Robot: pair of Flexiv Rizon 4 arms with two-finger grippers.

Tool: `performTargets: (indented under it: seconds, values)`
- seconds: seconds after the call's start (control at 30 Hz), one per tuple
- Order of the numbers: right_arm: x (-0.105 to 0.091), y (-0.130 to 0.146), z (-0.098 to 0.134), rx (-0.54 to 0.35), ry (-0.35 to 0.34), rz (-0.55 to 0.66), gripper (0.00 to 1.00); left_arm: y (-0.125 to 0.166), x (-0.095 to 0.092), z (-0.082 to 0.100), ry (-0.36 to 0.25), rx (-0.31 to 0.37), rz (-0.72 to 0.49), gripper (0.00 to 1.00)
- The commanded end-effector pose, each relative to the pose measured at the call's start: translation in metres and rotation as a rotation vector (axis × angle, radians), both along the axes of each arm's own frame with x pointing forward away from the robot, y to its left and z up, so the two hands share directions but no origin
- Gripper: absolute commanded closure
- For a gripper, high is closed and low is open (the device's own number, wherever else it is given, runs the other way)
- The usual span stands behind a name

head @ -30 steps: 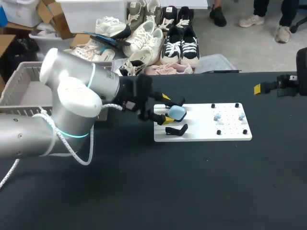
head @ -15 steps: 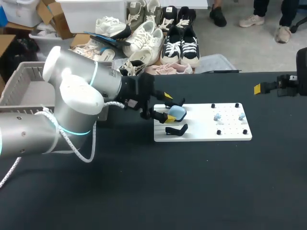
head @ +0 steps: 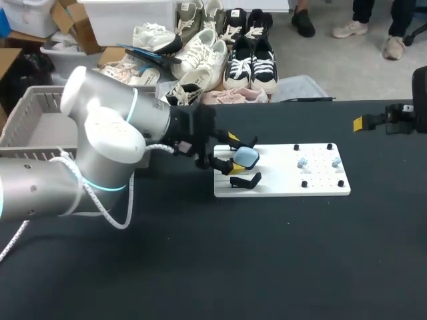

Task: Pick up each earbud case from the left stands, insert the matching earbuds, close the lid, and place the case in the box.

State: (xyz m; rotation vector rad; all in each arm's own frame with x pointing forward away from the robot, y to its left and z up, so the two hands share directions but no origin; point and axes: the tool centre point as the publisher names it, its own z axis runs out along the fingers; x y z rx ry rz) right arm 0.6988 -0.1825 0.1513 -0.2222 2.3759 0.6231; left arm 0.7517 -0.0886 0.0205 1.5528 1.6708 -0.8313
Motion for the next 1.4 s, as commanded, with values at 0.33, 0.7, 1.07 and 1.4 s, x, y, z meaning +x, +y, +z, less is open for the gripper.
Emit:
performTargets:
  seconds: [0.33,0.7,1.07,1.4]
  values:
    - [0.0004,-0.0016,-0.0009,0.004,-0.001,0.006,0.0,-0.0033,-0.0024,-0.0044,0.006,0.013,-0.008,0.07]
    - [0.0004,-0.0016,-0.0009,0.004,-0.001,0.006,0.0,-0.0038,-0.0004,-0.0074,0.014,0.021,0.002,0.1]
    - [0.0004,-0.0016,-0.0009,0.004,-0.001,0.006,0.0,-0.0043,0.0008,-0.009,0.019,0.023,0.005,0.37]
    - [0.0004,-0.0016,-0.0009,0.004,-0.001,0.006,0.0,-0.0068,0.0007,-0.0079,0.019,0.02,0.002,0.52]
